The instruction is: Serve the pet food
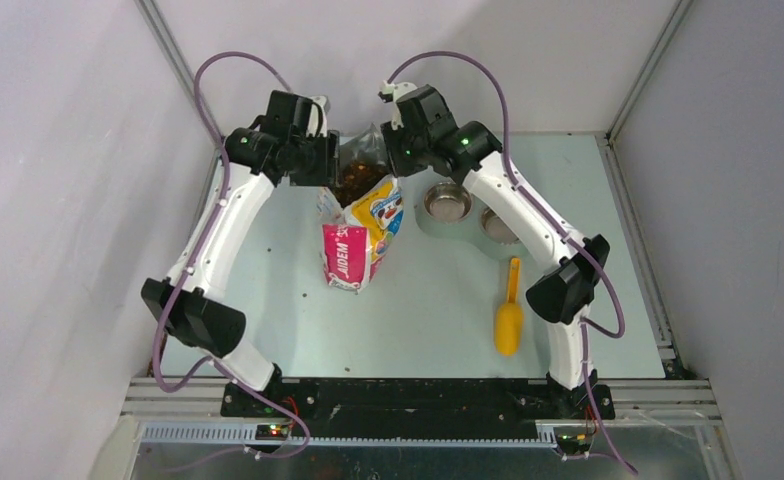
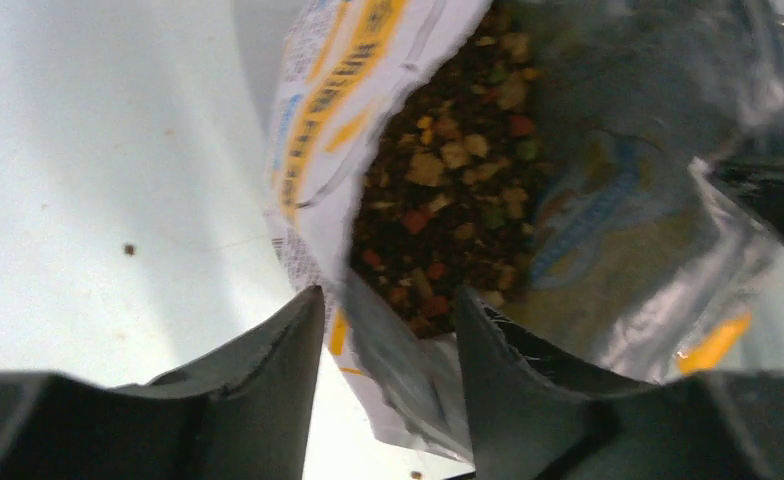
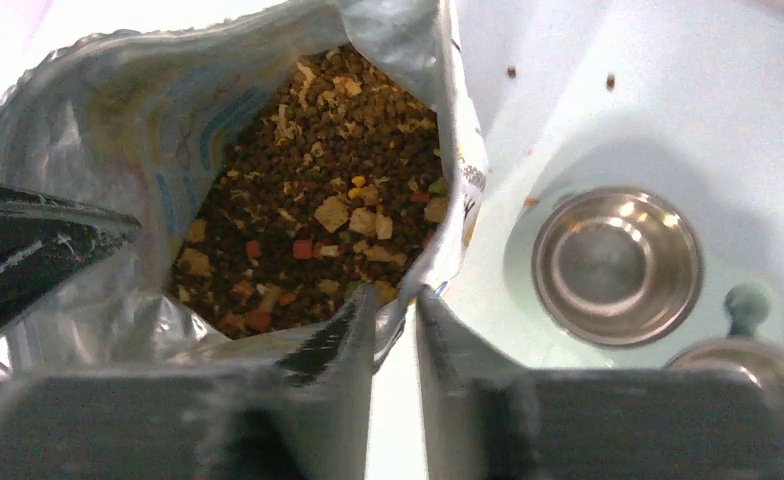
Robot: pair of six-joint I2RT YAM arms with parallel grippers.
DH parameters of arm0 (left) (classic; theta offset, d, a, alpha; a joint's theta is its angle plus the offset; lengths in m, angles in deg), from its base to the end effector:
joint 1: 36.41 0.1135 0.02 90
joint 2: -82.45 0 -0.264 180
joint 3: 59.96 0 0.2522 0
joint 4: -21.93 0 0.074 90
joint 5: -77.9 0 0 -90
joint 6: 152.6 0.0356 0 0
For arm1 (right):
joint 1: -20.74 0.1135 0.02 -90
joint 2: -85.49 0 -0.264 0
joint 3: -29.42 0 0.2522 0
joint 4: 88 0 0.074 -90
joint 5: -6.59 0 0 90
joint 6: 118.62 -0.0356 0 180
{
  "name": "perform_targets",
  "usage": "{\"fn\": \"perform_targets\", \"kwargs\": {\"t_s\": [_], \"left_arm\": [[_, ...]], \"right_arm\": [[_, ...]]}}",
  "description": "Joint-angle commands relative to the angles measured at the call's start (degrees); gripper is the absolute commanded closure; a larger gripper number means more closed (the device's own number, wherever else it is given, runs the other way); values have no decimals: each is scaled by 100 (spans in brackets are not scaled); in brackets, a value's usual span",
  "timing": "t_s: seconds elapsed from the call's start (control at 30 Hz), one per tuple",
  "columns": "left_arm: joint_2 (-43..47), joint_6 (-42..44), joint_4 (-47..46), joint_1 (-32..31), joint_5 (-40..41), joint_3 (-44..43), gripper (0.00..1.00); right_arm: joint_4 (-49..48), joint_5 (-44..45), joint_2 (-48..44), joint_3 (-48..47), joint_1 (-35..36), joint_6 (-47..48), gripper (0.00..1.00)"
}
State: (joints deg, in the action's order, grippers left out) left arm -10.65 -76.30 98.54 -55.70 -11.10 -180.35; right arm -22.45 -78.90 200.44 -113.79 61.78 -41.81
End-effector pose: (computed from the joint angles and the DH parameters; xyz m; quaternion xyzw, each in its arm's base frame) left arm 0.3115 -0.1084 0.4096 0.0427 0.9366 -0.0908 0.3356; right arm 0.3342 0.2872 0.4059 -0.1985 0.8733 0.1708 0.4109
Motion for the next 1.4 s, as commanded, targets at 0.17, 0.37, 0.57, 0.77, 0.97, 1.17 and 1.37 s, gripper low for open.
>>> {"fn": "perform_targets", "kwargs": {"t_s": [0.17, 0.37, 0.57, 0.77, 0.97, 1.17, 1.37], "left_arm": [[686, 808, -486, -24, -536, -302, 15], [927, 1835, -743, -22, -458, -902, 11], [805, 2034, -731, -22, -444, -1440, 11], [486, 1938, -652, -73, -791, -1810, 12], [515, 1887, -629, -75, -699, -1667, 12], [734, 2020, -571, -75, -536, -1442, 11], [888, 2132, -536, -95, -430, -1251, 11]], "right_arm": [[-730, -2388, -1267, 1095, -820, 721, 34], [-432, -2960, -2448, 3283, -2215, 1248, 13], [-242, -2016, -3168, 5331, -3631, 166, 20], [-323, -989, -3294, 6481, -3547, 74, 36], [-588, -801, -2858, 7020, -3469, 165, 54], [-961, -685, -2264, 6982, -3378, 91, 68], [-1146, -720, -1935, 6895, -3226, -2, 69]]}}
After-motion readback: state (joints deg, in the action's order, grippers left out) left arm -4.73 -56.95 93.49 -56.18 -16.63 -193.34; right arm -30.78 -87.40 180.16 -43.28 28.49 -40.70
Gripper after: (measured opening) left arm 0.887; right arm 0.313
